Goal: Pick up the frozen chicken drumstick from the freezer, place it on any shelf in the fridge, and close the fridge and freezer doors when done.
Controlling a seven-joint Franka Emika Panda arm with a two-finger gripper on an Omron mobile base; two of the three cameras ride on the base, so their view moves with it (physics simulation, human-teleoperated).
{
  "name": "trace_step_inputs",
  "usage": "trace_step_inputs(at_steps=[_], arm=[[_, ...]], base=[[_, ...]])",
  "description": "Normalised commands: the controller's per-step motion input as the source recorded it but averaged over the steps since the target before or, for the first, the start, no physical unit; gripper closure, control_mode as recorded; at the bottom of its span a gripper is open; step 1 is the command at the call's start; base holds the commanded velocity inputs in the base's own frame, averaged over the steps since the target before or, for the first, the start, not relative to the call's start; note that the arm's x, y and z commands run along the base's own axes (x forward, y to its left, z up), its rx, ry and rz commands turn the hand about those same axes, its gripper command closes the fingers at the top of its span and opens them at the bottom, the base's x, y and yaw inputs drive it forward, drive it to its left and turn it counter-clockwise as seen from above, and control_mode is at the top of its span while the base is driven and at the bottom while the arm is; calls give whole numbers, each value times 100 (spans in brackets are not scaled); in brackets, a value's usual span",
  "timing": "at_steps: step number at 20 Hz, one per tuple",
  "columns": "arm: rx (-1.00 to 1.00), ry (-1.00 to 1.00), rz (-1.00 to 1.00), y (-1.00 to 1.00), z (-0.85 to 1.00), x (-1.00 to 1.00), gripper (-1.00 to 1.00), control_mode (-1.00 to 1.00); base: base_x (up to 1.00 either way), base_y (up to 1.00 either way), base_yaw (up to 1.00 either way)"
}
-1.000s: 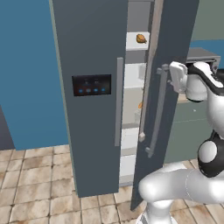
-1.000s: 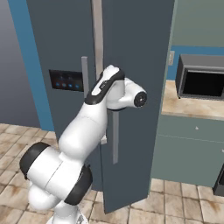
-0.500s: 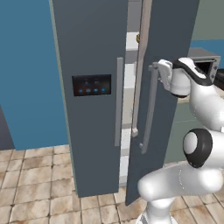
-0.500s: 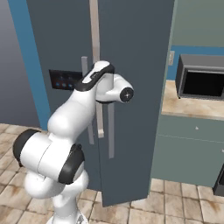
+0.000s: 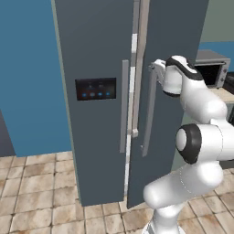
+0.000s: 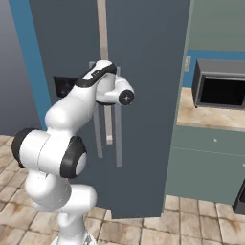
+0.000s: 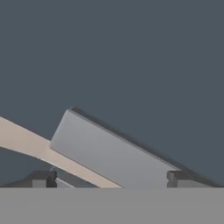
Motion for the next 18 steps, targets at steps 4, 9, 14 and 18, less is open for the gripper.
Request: trace_step_inputs(at_steps=[4, 9, 14, 18], arm=[[0, 0, -9, 23, 0, 60, -100, -100], [0, 0, -3, 16, 0, 52, -100, -100], [0, 2, 0, 12, 0, 51, -100, -100], [0, 1, 0, 10, 0, 42, -100, -100]], base=[[0, 0, 0], [0, 0, 0], [0, 0, 0], [0, 0, 0]])
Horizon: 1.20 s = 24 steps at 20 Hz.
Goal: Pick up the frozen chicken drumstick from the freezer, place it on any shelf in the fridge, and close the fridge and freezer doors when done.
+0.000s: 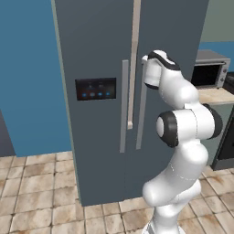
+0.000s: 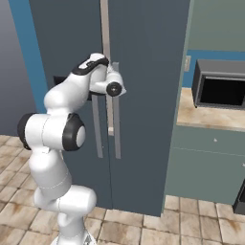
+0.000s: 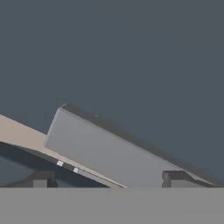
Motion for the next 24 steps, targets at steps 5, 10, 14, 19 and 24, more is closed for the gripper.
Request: trace_step_inputs(at_steps=[5, 10, 14, 19, 24], arm=[[0, 3, -1, 15, 0, 28, -100, -100], [0, 2, -3, 22, 0, 36, -100, -100], [0, 0, -3, 24, 0, 31, -100, -100], [0, 0, 0, 2, 0, 3, -100, -100], [0, 0, 0, 0, 0, 0, -100, -100]], base=[[0, 0, 0], [0, 0, 0], [0, 0, 0], [0, 0, 0], [0, 0, 0]])
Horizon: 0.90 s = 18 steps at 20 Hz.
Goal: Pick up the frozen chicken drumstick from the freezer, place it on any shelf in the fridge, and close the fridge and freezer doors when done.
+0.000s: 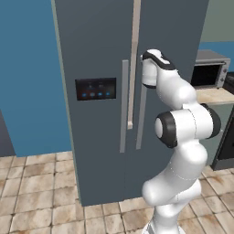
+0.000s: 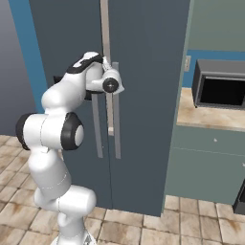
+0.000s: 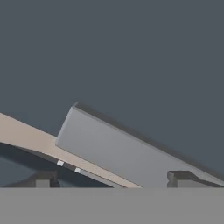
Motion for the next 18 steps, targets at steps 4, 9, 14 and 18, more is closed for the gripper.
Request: trace_step_inputs(at_steps=[4, 9, 14, 18], arm=[[0, 0, 0, 0, 0, 0, -100, -100], [-5, 1, -1, 30, 0, 1, -100, -100], [-10, 0, -4, 64, 0, 4, -100, -100], [-11, 0, -5, 75, 0, 14, -100, -100]], base=[[0, 0, 0], [0, 0, 0], [0, 0, 0], [0, 0, 0]])
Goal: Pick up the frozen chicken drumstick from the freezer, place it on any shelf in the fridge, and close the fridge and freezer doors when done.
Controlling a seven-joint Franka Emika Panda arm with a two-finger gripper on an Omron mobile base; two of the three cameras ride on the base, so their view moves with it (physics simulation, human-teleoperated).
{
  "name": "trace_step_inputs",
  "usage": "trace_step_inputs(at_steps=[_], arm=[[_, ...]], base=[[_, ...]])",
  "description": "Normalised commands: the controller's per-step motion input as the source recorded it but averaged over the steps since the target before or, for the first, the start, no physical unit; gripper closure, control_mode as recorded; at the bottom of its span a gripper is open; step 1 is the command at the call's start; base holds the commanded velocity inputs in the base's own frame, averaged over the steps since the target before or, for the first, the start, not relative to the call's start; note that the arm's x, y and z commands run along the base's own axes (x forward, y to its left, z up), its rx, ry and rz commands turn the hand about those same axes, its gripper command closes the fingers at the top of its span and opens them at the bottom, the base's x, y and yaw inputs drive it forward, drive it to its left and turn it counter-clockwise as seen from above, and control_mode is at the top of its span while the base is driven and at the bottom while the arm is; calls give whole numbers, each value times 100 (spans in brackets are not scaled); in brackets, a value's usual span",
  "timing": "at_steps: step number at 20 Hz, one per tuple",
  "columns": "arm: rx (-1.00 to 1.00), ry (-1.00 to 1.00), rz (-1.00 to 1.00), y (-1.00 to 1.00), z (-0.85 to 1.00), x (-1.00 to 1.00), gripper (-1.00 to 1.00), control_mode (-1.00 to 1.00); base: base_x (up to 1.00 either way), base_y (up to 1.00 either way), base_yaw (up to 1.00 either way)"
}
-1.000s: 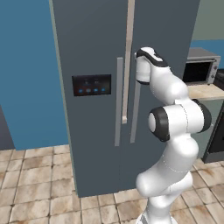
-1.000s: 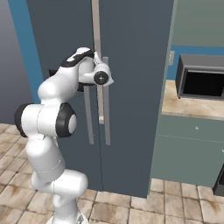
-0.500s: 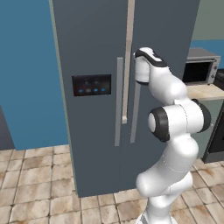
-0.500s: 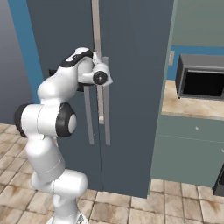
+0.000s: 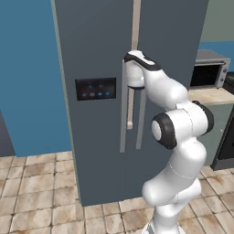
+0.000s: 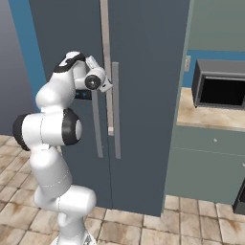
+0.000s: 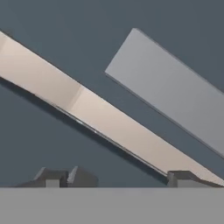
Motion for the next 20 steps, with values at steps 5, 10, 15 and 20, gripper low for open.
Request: trace_step_inputs(at_steps=[5, 10, 15, 20], arm=[[-1, 0, -3, 47, -5, 21, -100, -100], [0, -3, -6, 39, -13, 15, -100, -100], [0, -10, -7, 42, -32, 53, -100, -100], [0, -15, -9, 49, -47, 74, -100, -100]], base=[[0, 0, 0], [0, 0, 0], [0, 0, 0], [0, 0, 0]])
